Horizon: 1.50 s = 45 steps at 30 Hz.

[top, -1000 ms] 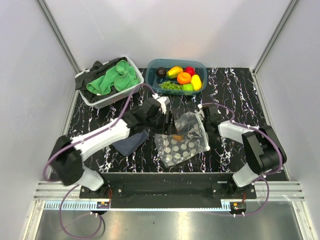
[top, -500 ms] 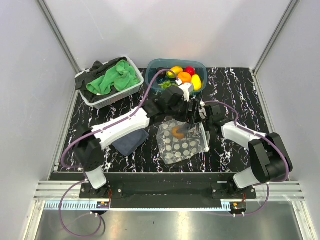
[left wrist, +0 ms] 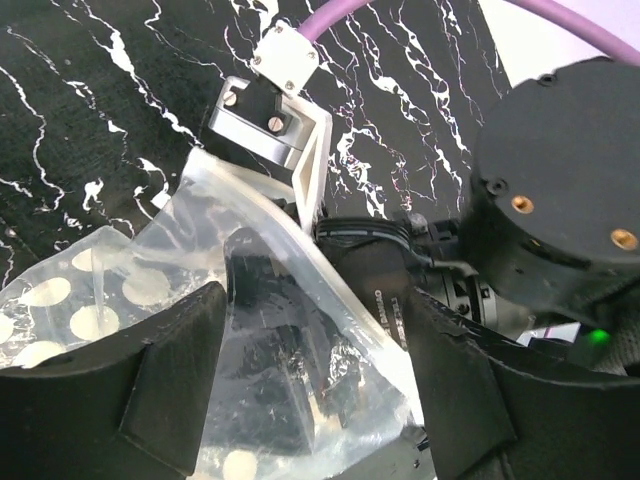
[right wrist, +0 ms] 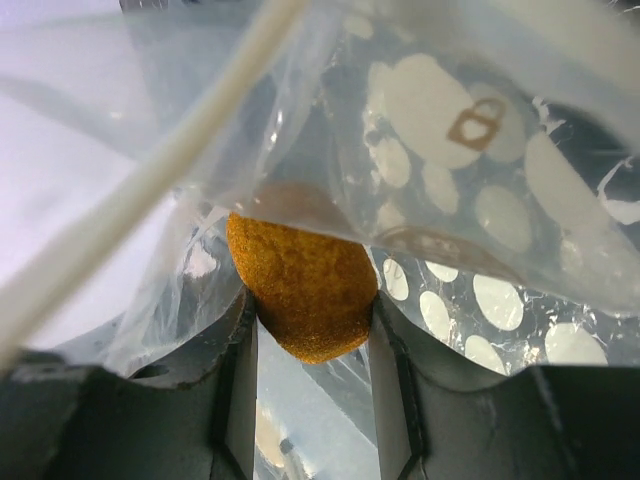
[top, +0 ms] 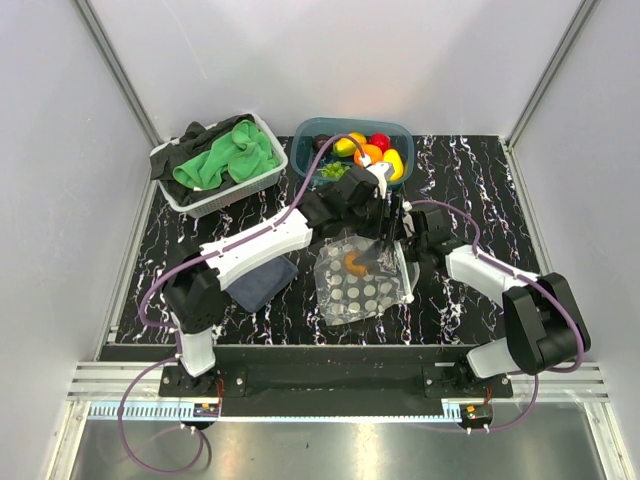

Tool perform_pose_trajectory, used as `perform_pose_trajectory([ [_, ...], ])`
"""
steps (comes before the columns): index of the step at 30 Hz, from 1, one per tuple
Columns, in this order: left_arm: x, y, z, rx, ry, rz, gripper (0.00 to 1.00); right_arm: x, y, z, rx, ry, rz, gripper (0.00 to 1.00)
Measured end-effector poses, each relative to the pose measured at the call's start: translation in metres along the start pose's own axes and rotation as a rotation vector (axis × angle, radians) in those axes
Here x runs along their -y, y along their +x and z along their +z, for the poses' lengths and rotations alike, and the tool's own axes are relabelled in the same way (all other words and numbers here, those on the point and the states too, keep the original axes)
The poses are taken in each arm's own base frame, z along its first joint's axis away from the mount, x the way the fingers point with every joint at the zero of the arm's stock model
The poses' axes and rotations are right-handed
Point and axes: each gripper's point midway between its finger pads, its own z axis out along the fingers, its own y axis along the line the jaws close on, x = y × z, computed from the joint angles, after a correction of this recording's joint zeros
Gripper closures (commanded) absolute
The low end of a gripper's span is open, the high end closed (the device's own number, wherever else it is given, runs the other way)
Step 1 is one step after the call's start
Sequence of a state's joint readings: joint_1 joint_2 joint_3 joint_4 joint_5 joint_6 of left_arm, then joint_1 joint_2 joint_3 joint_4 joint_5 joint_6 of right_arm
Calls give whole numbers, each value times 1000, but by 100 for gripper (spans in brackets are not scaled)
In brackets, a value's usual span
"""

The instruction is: Open the zip-top bag and remove the fake food

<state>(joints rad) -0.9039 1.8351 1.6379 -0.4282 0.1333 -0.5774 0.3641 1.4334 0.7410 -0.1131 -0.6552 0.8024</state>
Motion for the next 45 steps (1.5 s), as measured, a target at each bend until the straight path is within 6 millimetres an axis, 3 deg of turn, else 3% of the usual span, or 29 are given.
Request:
perform_pose_trajectory([
  [2, -1, 1, 3, -9, 2, -3, 71, 0, -1, 0, 5, 3, 2, 94],
  [5, -5, 2, 5, -23, 4, -17, 80, 1, 0, 0, 6, 9, 7, 94],
  [9, -10, 0, 4, -29, 7, -27, 100, 3, 1, -1, 10, 15, 5, 94],
  [20, -24, 2, -12, -44, 9, -32, 100, 14, 6, -8, 46, 56, 5, 95],
  [21, -24, 2, -13, -47, 11, -28, 95, 13, 6, -9, 52, 55, 2, 98],
  [22, -25, 2, -13, -50, 12, -25, 64, 12, 5, -10, 61, 58, 0, 99],
  [23, -26, 3, -14, -54, 12, -24, 52, 14, 4, -11, 66, 70, 0, 100],
  [26, -27, 6, -15, -69, 9, -24, 39, 23, 5, -16, 72, 139, 8, 99],
  [29, -24, 13, -14, -83, 16, -21, 37, 21, 5, -24, 92, 152, -2, 99],
  [36, -5, 42, -24, -92, 50, 52, 21, 7, 2, -30, 93, 146, 19, 99],
  [41, -8, 45, -37, 2, 14, 83, 17, -2, 13, -29, 33, 120, 56, 99],
  [45, -7, 44, -35, 32, 30, 80, 17, -2, 14, -29, 27, 122, 76, 99],
])
